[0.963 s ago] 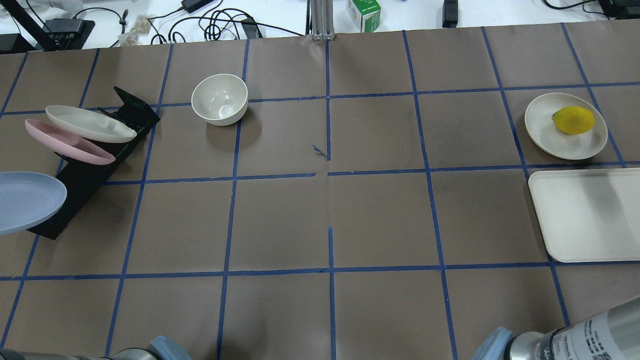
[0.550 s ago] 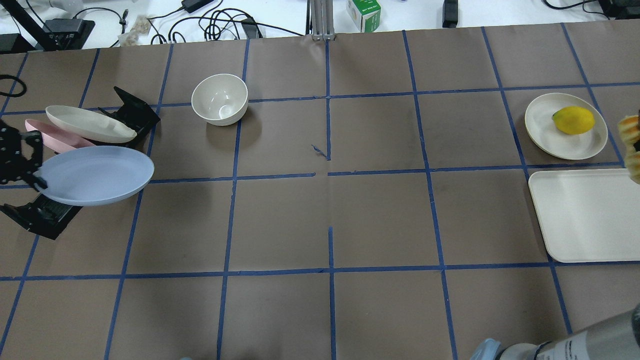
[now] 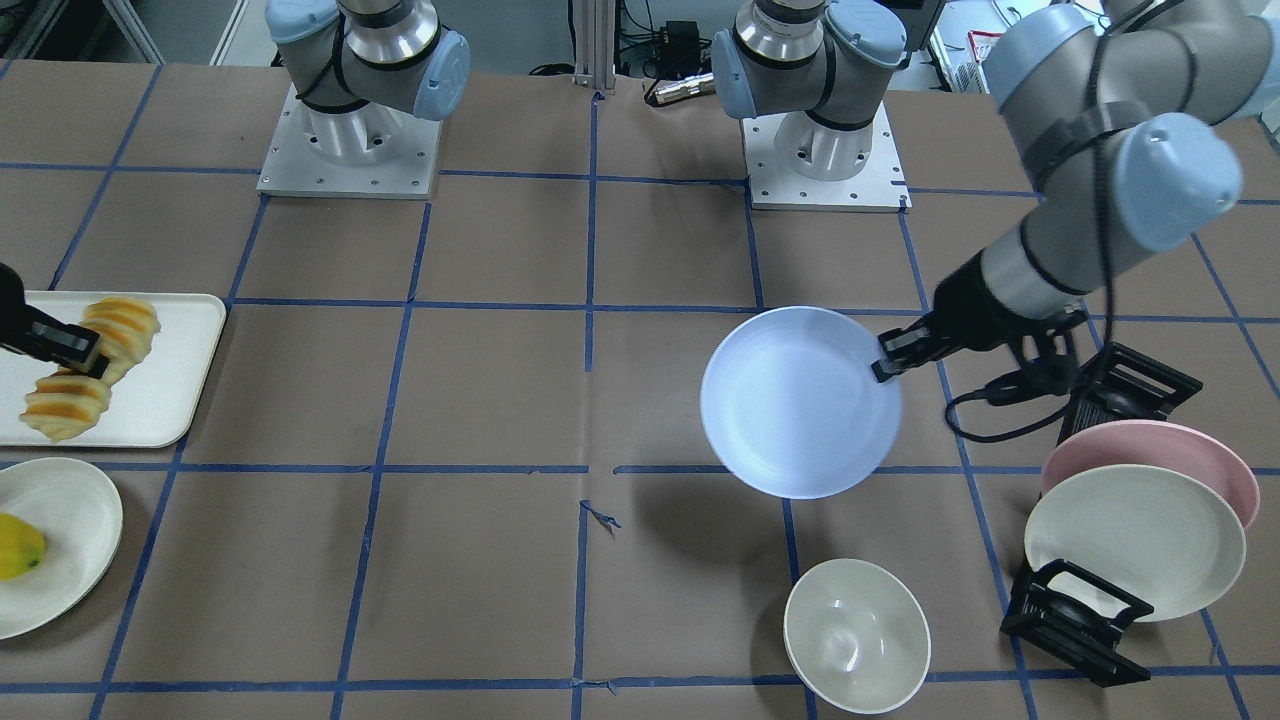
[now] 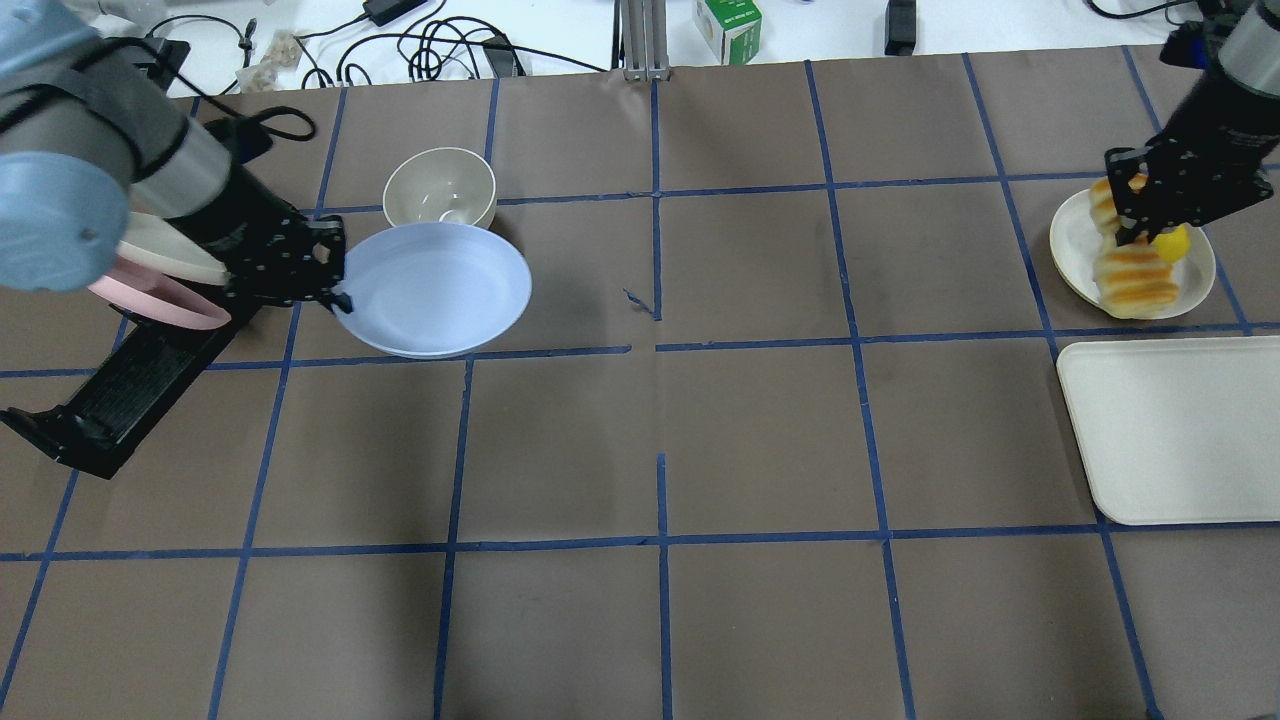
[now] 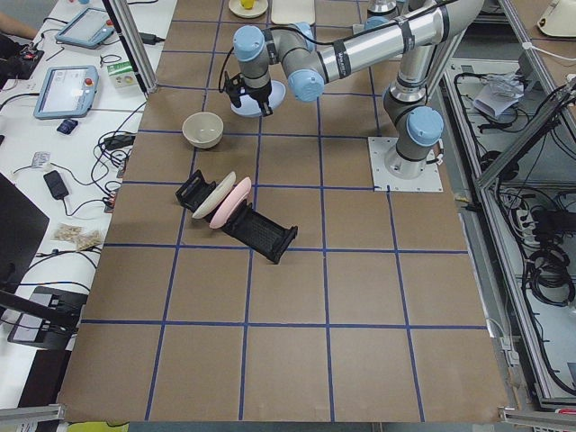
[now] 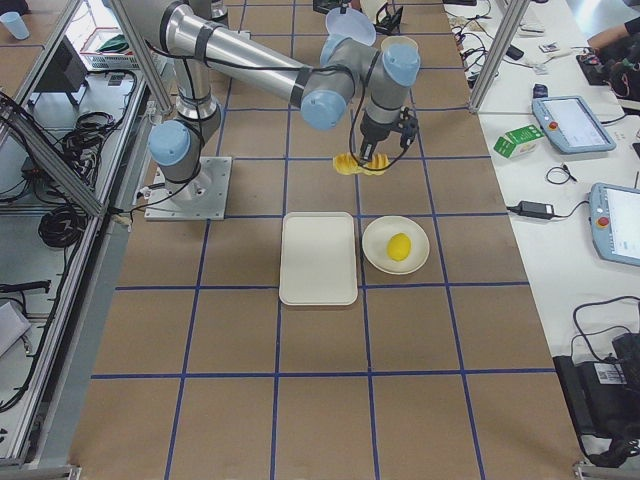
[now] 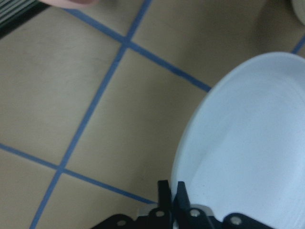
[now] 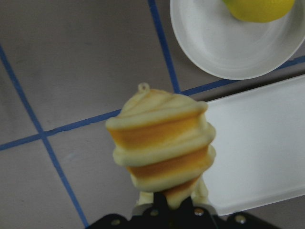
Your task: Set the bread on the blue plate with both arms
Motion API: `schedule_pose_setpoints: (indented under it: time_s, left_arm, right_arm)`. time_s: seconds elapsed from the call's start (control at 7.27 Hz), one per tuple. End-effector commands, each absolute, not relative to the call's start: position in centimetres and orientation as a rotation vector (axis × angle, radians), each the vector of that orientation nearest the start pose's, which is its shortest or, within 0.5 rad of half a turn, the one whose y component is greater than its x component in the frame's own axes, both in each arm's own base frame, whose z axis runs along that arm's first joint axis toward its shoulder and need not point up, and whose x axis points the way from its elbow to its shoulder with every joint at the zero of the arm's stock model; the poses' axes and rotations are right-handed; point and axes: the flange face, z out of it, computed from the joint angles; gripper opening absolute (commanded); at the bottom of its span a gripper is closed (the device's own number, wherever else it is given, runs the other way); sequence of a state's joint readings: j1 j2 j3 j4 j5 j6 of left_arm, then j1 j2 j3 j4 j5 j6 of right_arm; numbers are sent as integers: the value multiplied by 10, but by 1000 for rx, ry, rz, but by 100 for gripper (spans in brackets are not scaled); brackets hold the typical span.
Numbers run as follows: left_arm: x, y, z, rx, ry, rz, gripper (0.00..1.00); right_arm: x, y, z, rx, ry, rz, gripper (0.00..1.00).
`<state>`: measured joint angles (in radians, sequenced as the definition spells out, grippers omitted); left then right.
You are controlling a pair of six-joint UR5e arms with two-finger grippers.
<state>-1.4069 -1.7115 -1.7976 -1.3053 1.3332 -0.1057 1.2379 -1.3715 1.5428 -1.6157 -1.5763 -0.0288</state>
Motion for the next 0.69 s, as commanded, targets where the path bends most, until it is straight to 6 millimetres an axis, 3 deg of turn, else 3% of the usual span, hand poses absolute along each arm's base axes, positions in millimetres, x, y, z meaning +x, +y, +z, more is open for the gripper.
schedule_pose_setpoints:
  time_s: [0.0, 0.14, 0.28, 0.55]
  left_arm:
    - [-165, -512, 258, -243, 3411, -22, 0]
    - [-176, -515, 234, -286, 3479, -104, 0]
    - [-184, -517, 219, -285, 3506, -71, 0]
    - [-214, -502, 203, -190, 3499, 0, 0]
  right_arm:
    - [11, -576, 428, 559, 3032, 169, 0]
    - [44, -576, 430, 600, 3030, 175, 0]
    - [74, -575, 430, 628, 3030, 164, 0]
    - [108, -577, 431, 559, 3027, 133, 0]
